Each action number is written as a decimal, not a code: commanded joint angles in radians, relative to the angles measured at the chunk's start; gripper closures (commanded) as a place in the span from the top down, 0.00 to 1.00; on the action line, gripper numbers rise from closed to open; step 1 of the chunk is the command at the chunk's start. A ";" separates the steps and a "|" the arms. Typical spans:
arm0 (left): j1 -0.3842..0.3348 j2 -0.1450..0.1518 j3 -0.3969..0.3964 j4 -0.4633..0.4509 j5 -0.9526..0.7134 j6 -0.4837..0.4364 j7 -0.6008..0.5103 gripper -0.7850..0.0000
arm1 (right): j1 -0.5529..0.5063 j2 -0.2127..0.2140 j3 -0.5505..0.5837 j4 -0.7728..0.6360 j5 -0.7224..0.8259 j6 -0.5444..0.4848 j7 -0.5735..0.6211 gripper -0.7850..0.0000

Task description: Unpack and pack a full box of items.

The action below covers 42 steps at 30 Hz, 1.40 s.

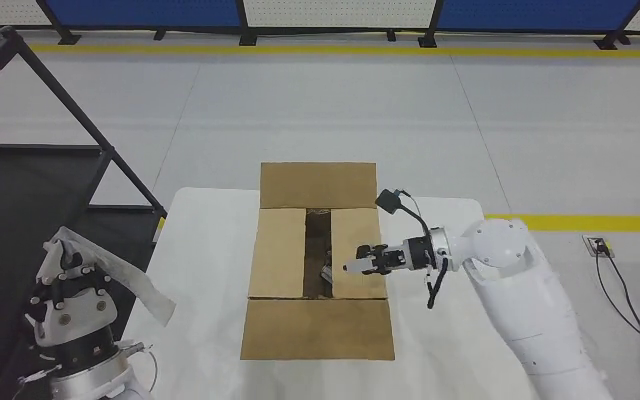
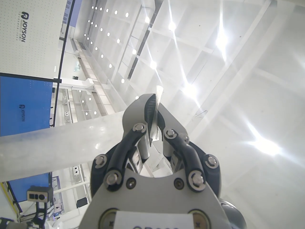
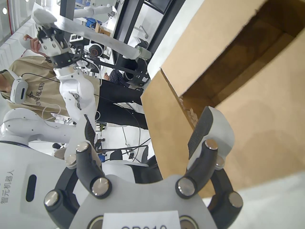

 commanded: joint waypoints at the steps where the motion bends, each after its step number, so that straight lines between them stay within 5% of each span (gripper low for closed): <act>1: -0.021 0.001 -0.002 -0.003 0.012 0.009 0.008 0.00 | -0.105 0.026 0.098 -0.082 -0.017 0.014 0.020 1.00; 7: -0.072 0.004 -0.017 -0.009 0.048 0.042 0.032 0.00 | -0.293 0.070 0.223 -0.207 -0.138 0.011 0.059 1.00; 11: -0.087 0.006 -0.019 -0.012 0.051 0.071 0.034 0.00 | -0.293 0.070 0.223 -0.207 -0.138 0.011 0.059 1.00; 18: -0.161 0.010 0.089 0.028 0.130 0.163 0.000 0.00 | -0.296 0.070 0.222 -0.208 -0.139 0.011 0.052 1.00; 22: -0.183 0.010 0.103 0.037 0.145 0.156 0.028 0.00 | -0.304 0.081 0.187 -0.180 -0.124 0.000 0.145 1.00; 32: -0.139 0.009 0.030 0.019 0.112 0.091 0.082 0.00 | -0.287 0.164 -0.063 -0.164 -0.067 -0.035 0.145 1.00; 42: -0.096 0.010 -0.031 -0.015 0.093 0.049 0.095 0.00 | -0.187 0.191 -0.191 -0.183 0.125 -0.106 0.074 1.00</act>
